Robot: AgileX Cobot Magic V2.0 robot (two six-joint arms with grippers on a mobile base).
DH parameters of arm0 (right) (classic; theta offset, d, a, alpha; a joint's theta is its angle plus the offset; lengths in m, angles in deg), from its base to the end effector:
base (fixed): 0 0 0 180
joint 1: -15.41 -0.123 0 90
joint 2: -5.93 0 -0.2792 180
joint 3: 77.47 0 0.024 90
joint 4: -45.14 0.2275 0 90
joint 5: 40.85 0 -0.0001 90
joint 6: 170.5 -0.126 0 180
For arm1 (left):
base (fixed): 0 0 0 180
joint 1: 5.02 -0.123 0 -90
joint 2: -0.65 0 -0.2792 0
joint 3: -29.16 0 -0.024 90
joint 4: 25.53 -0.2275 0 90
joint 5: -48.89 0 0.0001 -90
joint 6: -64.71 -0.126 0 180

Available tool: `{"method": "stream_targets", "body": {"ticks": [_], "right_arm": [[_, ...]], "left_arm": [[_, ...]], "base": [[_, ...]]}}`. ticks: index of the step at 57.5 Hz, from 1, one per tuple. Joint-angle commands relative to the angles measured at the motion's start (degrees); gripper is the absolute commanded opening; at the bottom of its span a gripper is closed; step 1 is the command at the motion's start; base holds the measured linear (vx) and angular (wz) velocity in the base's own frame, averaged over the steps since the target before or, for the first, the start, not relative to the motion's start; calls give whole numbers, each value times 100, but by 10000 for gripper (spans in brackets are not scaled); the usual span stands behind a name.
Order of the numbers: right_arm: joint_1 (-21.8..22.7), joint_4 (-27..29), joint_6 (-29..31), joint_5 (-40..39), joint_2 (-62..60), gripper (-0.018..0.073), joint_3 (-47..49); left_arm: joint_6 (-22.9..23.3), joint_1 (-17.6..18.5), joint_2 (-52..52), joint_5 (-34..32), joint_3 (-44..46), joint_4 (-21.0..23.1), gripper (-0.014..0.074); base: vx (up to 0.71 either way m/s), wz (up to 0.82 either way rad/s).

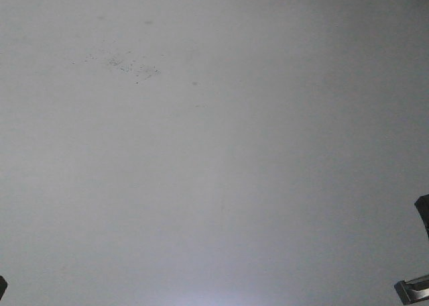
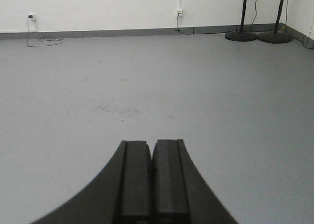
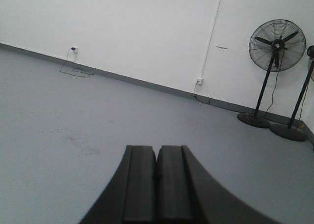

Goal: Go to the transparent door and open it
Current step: 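Drive the base across the floor toward the glass sliding door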

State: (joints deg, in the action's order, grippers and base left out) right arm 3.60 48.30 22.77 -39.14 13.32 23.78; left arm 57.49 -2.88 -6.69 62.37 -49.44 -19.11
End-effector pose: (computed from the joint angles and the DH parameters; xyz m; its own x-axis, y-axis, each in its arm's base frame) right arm 0.0728 0.0154 0.2028 0.0724 -0.1642 -0.9838 -0.1966 0.9646 -0.1755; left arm 0.0724 -0.0060 0.1782 -0.1611 0.0230 -0.9867 0.0658 0.9978 0.0126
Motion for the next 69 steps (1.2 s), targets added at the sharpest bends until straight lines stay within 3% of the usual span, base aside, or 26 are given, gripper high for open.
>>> {"method": "stream_targets", "body": {"ticks": [1, 69], "right_arm": [[39, -48, 26, -472, -80, 2, -79], [39, -48, 26, -472, -80, 2, -79]], "left_arm": [[16, 6, 73, -445, -161, 61, 4], [17, 18, 73, -445, -161, 61, 4]], "base": [[0, 0], [3, 8]]}}
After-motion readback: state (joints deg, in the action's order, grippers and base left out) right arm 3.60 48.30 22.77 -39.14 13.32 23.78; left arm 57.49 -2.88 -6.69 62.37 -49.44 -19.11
